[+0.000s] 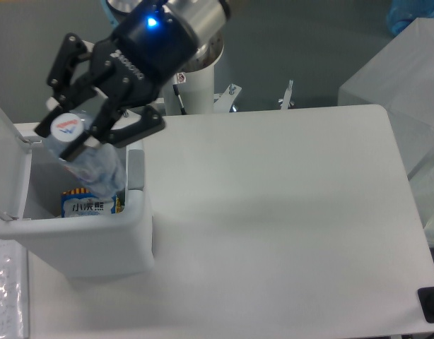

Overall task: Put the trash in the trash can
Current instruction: 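Lower the bottle into the bin and open the gripper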

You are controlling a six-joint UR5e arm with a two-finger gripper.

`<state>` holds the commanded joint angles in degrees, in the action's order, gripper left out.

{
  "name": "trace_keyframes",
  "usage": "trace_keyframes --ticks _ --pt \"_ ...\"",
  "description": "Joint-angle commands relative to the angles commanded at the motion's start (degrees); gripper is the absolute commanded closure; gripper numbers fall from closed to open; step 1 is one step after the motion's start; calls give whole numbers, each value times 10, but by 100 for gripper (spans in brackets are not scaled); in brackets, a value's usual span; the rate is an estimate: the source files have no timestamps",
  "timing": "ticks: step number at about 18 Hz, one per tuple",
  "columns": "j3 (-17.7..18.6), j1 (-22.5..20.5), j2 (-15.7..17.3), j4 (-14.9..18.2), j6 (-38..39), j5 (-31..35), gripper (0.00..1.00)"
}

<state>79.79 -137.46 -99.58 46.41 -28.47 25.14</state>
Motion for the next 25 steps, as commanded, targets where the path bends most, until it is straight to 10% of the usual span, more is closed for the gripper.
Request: trace_keyframes --ticks 10,17,25 --pt "113 13 19 -4 -126 1 96" --pt "160 13 21 -4 -196 2 6" --pt "147 -6 2 -4 -195 8 0"
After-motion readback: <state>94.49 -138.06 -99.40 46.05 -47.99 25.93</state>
